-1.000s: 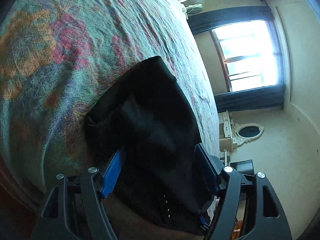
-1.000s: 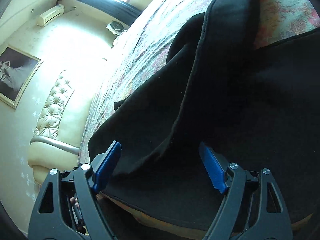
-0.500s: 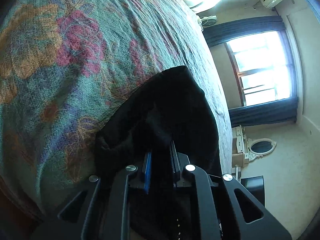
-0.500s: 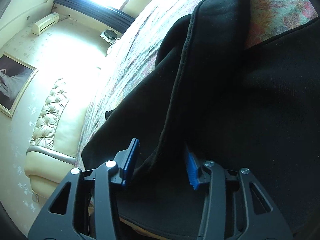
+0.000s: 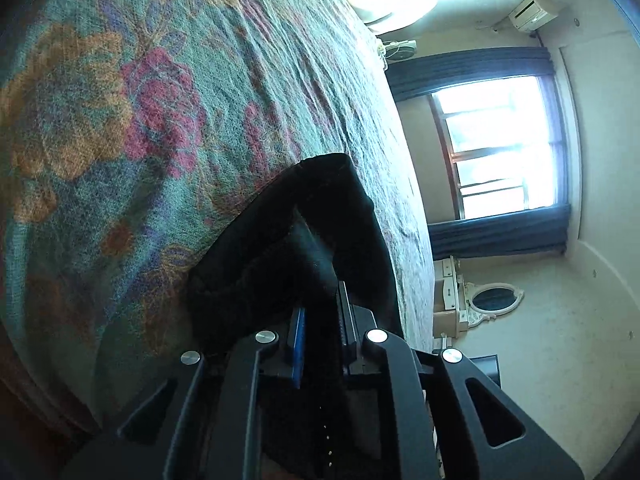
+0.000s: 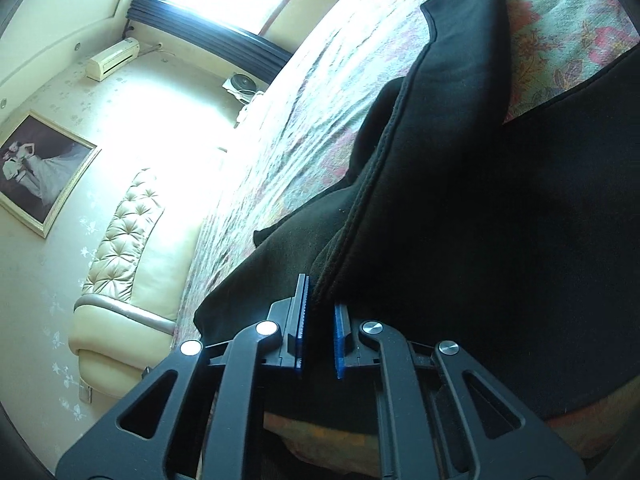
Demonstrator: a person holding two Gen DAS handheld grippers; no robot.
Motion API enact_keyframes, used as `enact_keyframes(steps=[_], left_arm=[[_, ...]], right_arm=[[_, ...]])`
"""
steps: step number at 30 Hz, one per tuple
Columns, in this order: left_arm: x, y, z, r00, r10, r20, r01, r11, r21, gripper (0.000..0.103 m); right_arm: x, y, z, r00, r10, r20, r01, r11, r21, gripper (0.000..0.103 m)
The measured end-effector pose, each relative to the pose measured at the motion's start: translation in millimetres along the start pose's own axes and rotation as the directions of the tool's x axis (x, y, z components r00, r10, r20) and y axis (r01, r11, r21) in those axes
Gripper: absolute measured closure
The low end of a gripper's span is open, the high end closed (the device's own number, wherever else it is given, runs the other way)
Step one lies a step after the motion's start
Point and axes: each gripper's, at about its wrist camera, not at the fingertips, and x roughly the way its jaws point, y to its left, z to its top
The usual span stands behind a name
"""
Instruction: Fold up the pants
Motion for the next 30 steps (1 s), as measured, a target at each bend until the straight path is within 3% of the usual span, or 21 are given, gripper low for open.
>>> enact_keyframes(steps=[4, 8, 10, 14, 17, 18, 20, 22, 24, 26, 30], left_arm=[[-16, 12, -2, 1.000, 0.010, -0.004, -0.010, 1.000, -0.003, 0.090], [-18, 30, -2, 0.999, 0.039, -0.029, -0.039, 0.999, -0.003, 0.090], [-19, 31, -2, 0.999, 0.031, -0.038, -0.031, 0.999, -0.011, 0.090], [-33, 22, -5, 0.999, 0.027, -0.027, -0.025, 0.998, 0.055, 0.089], [-49, 5, -9, 0.998, 0.069, 0.013, -0.070, 0.986, 0.150, 0.086], [-55, -2, -12, 0.997, 0.077, 0.025, -0.081, 0.978, 0.191, 0.083], [-58, -26, -20, 0.995, 0.079, 0.057, -0.092, 0.955, 0.282, 0.064], [-54, -49, -30, 0.997, 0.046, 0.060, -0.065, 0.931, 0.358, 0.031], [-41, -71, -43, 0.999, 0.031, 0.032, -0.041, 0.911, 0.411, 0.024], [-19, -86, -55, 0.998, 0.046, -0.036, -0.026, 0.905, 0.426, 0.021], [27, -94, -81, 0.984, 0.111, -0.139, -0.047, 0.917, 0.396, 0.020]], right_arm=[[-12, -11, -30, 0.999, 0.001, -0.034, 0.000, 1.000, 0.016, 0.093], [-2, -36, -52, 0.995, -0.050, -0.082, 0.053, 0.998, 0.034, 0.093], [-2, -45, -55, 0.996, -0.020, -0.082, 0.027, 0.996, 0.081, 0.090], [-26, -28, -38, 0.996, -0.091, -0.017, 0.092, 0.996, 0.013, 0.046], [-53, -5, -2, 0.979, -0.178, 0.103, 0.187, 0.978, -0.091, 0.040], [-59, 3, 14, 0.965, -0.213, 0.151, 0.233, 0.963, -0.134, 0.035], [-60, 17, 49, 0.935, -0.280, 0.217, 0.323, 0.925, -0.200, 0.026], [-44, 25, 89, 0.909, -0.339, 0.243, 0.397, 0.881, -0.257, 0.024], [-6, 26, 129, 0.873, -0.436, 0.216, 0.486, 0.814, -0.318, 0.023], [43, 22, 165, 0.821, -0.544, 0.175, 0.568, 0.742, -0.356, 0.023], [119, -4, 213, 0.679, -0.726, 0.110, 0.689, 0.578, -0.437, 0.023]])
